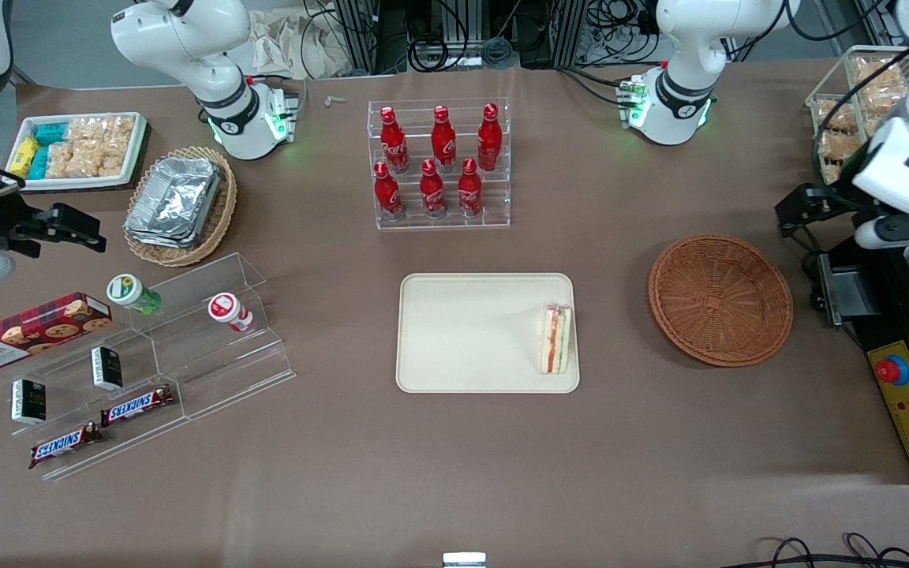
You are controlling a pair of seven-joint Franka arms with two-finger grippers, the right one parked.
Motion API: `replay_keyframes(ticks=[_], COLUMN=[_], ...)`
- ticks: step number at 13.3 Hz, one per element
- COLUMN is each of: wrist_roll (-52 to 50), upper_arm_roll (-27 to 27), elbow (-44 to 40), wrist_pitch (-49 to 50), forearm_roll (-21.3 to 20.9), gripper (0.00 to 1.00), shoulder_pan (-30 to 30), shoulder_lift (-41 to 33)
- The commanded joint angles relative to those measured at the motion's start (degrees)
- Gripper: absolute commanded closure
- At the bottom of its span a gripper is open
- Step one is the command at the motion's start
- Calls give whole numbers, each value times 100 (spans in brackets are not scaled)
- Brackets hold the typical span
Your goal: Place sandwich from basket to tray
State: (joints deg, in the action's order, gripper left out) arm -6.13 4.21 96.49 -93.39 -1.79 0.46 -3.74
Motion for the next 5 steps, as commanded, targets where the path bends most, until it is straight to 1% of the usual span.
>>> replay_keyframes(ticks=[1,5], wrist_roll=[359,350], upper_arm_roll=[-78,-69], elbow=[-409,-1061], wrist_pitch=[48,31], forearm_roll=[83,65], gripper=[0,0], shoulder_pan=[-10,-2], shoulder_lift=[240,952])
